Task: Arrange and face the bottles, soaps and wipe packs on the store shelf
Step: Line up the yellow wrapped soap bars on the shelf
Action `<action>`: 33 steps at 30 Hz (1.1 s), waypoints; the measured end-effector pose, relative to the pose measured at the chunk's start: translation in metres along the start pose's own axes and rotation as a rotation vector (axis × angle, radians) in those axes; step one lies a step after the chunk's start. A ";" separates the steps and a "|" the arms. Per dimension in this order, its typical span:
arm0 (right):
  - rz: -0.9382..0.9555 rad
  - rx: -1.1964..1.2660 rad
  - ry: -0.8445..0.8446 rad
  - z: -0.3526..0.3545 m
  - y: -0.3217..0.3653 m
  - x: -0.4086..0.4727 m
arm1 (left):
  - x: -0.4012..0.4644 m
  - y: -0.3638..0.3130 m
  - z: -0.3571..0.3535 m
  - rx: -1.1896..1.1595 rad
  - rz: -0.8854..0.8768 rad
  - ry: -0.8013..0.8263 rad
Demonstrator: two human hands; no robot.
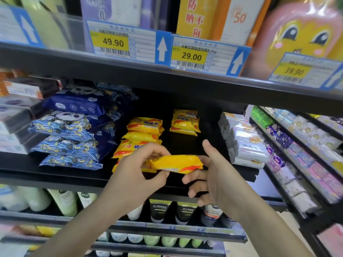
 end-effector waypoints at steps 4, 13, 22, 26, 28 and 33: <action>0.003 0.002 0.065 -0.009 0.000 0.003 | -0.003 0.001 0.004 0.125 -0.048 -0.020; 0.066 0.083 0.082 -0.012 -0.003 0.005 | -0.011 -0.004 0.011 0.292 -0.166 -0.087; 0.218 0.023 0.013 0.000 0.010 -0.004 | -0.022 0.014 0.027 0.036 0.055 -0.253; 0.301 -0.031 -0.031 0.004 0.014 -0.008 | -0.018 0.027 0.031 -0.113 0.215 -0.273; 0.360 -0.057 -0.060 0.007 0.018 -0.011 | -0.020 0.030 0.032 -0.144 0.330 -0.293; 0.593 -0.174 -0.094 0.004 0.032 -0.023 | -0.023 0.034 0.018 -0.280 0.604 -0.207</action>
Point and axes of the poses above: each hand's wrist, its own x-axis towards the middle knuckle, its own z-axis out of the back of the hand, y = z × x, the point moved 9 cm from there along x, towards the middle knuckle, and after that the axes turned 5 degrees about -x, right-handed, at the moved point
